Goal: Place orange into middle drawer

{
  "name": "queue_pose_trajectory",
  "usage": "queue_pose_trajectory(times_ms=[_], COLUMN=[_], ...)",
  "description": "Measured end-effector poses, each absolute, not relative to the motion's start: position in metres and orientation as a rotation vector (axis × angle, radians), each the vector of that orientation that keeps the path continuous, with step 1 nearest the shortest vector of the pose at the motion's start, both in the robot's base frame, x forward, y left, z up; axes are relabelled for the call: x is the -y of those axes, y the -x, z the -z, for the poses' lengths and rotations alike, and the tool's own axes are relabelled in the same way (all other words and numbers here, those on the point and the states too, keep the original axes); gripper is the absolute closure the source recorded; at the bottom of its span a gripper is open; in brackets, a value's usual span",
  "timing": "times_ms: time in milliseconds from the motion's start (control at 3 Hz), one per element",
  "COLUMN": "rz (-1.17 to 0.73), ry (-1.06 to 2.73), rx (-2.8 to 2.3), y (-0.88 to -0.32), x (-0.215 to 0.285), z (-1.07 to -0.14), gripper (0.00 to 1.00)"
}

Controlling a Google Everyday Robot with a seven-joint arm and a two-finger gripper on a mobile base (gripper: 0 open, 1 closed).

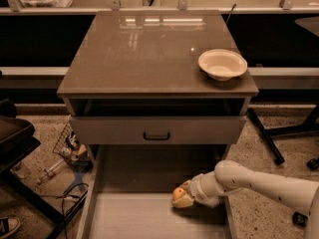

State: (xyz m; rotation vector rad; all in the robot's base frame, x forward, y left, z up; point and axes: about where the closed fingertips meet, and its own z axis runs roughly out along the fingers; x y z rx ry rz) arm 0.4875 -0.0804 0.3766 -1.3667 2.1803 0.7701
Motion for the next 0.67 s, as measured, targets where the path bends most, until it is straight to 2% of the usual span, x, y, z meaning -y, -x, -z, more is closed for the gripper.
queue_pose_trajectory(times_ms=[667], rz=[-0.778], ry=[1.371], rx=[-2.179], y=[-0.4856], x=[0.0773], z=[-0.3749], gripper=[0.02])
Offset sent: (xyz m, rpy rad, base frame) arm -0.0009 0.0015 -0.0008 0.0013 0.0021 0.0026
